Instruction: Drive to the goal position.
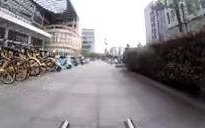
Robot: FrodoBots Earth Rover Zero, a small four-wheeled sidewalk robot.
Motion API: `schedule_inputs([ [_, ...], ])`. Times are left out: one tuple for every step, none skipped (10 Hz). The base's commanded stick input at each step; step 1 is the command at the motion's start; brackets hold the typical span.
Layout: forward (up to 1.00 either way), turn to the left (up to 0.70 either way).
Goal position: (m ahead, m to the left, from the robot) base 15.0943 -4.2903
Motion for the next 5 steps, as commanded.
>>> schedule_inputs([
  [0.7, -0.14],
  [0.7, -0.14],
  [0.7, -0.14],
  [0.7, -0.14],
  [0.7, -0.14],
])
